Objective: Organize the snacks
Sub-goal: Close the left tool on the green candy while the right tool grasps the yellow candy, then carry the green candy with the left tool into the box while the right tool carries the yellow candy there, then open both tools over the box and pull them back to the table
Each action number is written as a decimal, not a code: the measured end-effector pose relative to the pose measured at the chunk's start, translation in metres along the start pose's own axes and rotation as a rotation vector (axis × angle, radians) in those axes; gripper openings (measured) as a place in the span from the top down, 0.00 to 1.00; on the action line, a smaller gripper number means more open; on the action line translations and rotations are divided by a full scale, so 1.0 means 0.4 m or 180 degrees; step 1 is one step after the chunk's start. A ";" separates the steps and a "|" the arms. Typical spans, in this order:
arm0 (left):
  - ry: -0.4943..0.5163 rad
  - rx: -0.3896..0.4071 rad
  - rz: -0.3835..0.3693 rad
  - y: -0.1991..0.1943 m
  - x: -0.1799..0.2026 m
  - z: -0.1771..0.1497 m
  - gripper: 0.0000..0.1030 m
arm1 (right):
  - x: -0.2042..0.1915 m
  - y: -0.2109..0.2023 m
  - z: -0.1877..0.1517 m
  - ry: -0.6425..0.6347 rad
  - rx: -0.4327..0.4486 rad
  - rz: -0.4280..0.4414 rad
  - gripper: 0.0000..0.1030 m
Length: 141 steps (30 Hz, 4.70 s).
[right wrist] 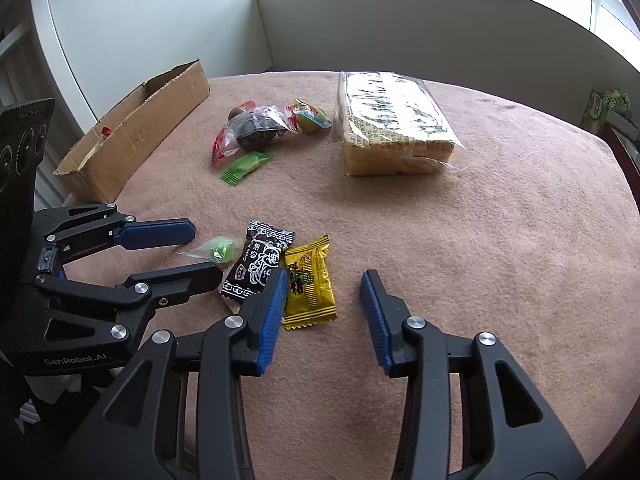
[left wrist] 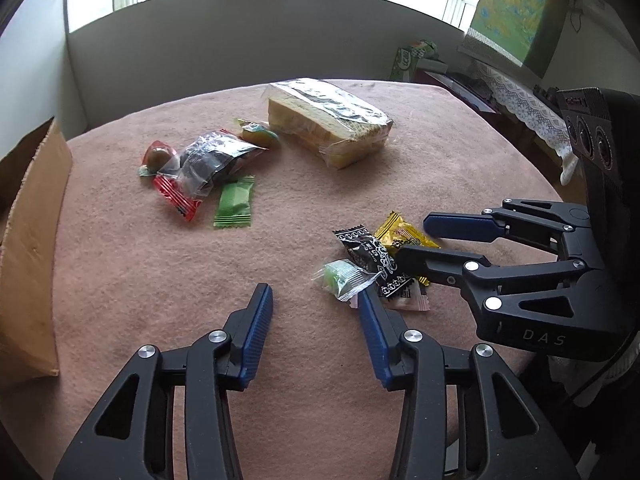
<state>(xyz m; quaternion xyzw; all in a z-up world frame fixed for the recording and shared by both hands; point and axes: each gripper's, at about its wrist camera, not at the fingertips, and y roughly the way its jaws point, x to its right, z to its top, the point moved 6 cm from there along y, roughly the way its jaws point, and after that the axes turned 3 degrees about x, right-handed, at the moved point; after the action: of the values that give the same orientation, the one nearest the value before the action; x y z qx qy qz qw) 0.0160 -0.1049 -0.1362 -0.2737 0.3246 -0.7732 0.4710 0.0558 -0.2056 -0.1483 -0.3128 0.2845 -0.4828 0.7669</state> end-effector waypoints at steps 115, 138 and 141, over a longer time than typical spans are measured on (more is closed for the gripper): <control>-0.1211 0.0933 0.0867 -0.305 -0.526 -0.019 0.51 | -0.550 0.221 0.506 -0.0240 0.0425 0.0613 0.20; -0.0853 0.0736 0.0516 -0.195 -0.314 0.061 0.51 | -0.122 -0.012 0.178 -0.0019 0.0377 -0.0091 0.20; -0.0776 0.0685 0.0463 -0.172 -0.277 0.074 0.51 | -0.090 -0.014 0.127 0.0052 0.0313 -0.0104 0.20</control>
<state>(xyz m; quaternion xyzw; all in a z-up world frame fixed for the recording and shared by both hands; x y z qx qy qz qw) 0.0449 0.0120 -0.0780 -0.2893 0.1994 -0.7285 0.5881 0.0770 -0.1640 -0.1066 -0.2754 0.2616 -0.5111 0.7710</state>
